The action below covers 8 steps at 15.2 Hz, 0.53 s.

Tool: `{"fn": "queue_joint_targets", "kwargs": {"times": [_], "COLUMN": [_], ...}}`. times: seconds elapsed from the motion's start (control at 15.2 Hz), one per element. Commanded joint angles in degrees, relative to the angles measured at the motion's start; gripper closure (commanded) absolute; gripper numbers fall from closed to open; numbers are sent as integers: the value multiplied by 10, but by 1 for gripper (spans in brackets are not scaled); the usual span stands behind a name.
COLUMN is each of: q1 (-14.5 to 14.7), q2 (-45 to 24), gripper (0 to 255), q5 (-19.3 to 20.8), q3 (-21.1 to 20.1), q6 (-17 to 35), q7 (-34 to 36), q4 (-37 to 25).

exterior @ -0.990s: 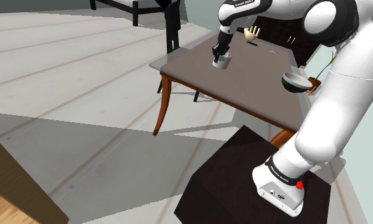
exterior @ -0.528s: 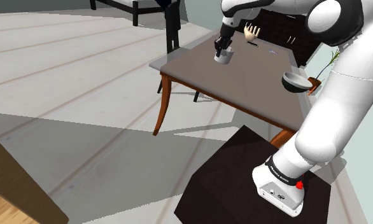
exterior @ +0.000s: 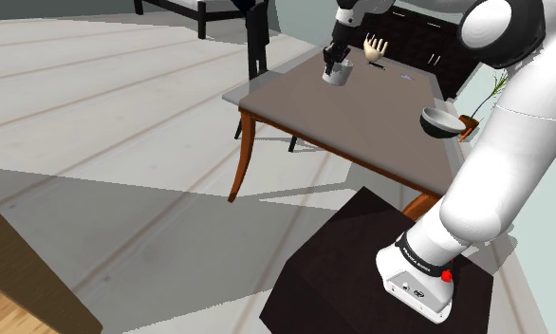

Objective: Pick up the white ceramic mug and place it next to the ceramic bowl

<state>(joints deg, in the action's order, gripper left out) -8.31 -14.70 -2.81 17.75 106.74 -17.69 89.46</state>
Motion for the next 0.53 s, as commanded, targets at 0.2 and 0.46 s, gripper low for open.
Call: {"fn": "queue_joint_targets", "kwargs": {"times": [0.2,0.46], "q1": [-2,-8], "q2": [0,55], "gripper": [255,255], "q5": [0,14], "q3": [1,11], "q6": [-38,-25], "q7": [-1,-19], "q4": [-39,28]}}
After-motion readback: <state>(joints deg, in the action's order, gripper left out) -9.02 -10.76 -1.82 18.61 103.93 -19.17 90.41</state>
